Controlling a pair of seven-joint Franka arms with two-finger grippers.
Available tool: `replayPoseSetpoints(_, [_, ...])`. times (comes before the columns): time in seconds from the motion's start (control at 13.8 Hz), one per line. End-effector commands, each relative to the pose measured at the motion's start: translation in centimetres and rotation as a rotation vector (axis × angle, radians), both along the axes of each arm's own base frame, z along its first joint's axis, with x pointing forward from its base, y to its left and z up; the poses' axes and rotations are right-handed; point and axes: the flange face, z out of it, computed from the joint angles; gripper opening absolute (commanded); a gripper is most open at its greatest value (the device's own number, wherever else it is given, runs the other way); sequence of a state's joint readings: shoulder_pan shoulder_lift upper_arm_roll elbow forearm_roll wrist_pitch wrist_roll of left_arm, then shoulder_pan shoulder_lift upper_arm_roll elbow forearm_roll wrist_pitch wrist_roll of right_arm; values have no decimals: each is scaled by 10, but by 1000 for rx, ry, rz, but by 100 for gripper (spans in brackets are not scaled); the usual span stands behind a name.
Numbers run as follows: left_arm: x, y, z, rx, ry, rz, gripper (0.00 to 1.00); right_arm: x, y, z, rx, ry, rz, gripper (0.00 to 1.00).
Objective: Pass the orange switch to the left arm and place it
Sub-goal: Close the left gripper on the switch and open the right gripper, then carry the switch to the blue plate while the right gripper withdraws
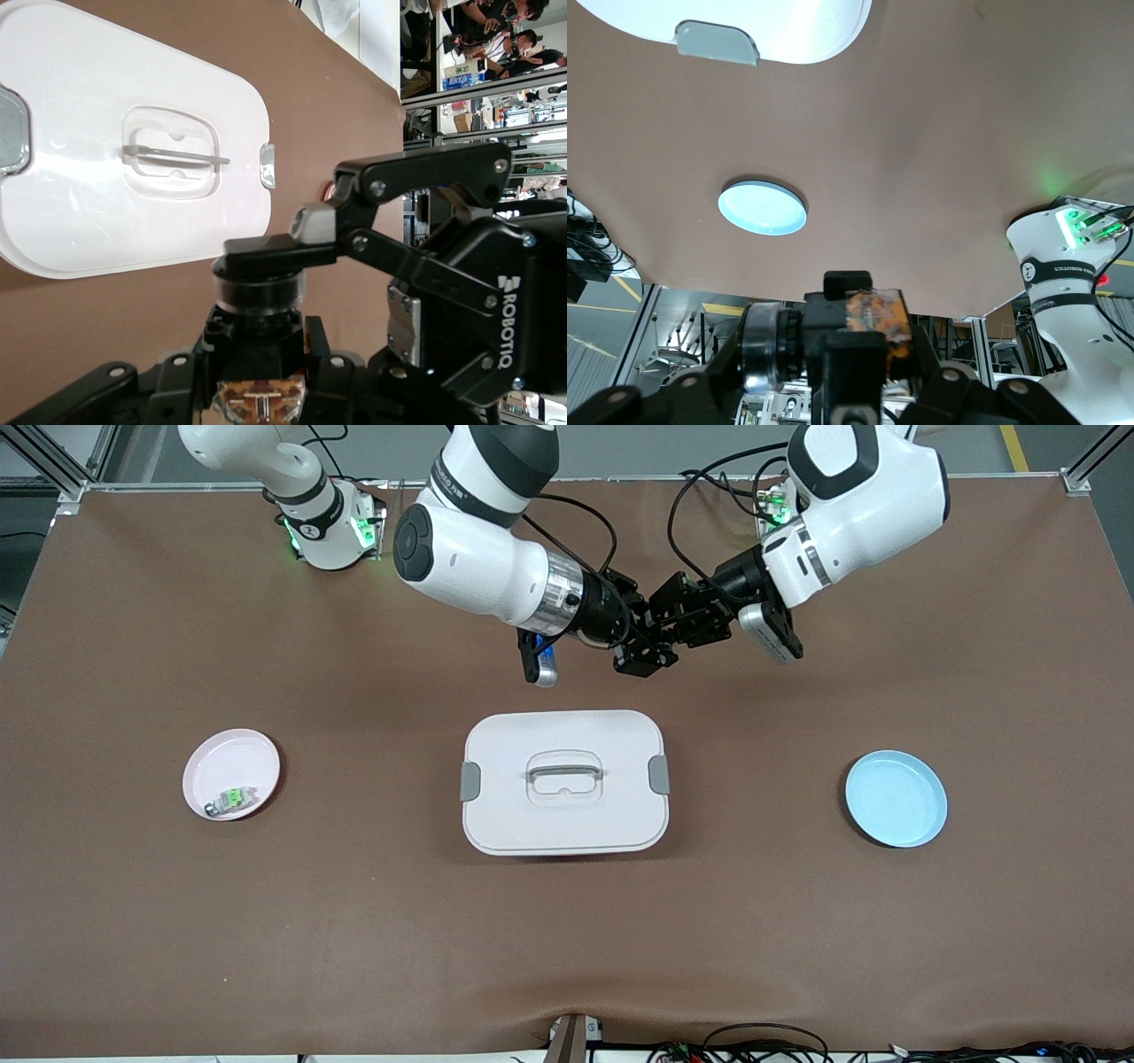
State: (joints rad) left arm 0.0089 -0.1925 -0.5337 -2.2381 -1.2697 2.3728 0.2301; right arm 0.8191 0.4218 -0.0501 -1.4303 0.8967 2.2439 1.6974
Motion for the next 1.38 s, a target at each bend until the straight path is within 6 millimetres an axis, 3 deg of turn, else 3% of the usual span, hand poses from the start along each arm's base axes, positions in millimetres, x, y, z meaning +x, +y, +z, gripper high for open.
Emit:
replayPoseSetpoints(0.0, [12,20,-3,39,-39,8,0,8,-7,19,22,10,-14,100])
replayPoseSetpoints(0.22, [19,34,-4,74,-51,13,0,12,-21,25,11,43,14,100])
replayPoseSetpoints(0.43, [36,69,-7,164,-78,28,0,12,-48,52,-4,70,69,100])
replayPoseSetpoints(0.8, [71,162,-24,315,-58,-56,0,19,-130,103,-2,49,224,100])
replayPoseSetpoints(0.94, [81,202,-40,349,-48,-87,0,18,-160,124,-9,9,264,100])
replayPoseSetpoints(1.09, [89,227,-58,409,-38,-124,0,13,-193,136,-65,-39,351,100])
replayPoseSetpoints(1.3, [104,263,-77,518,-25,-184,0,-7,-222,150,-226,-163,481,100])
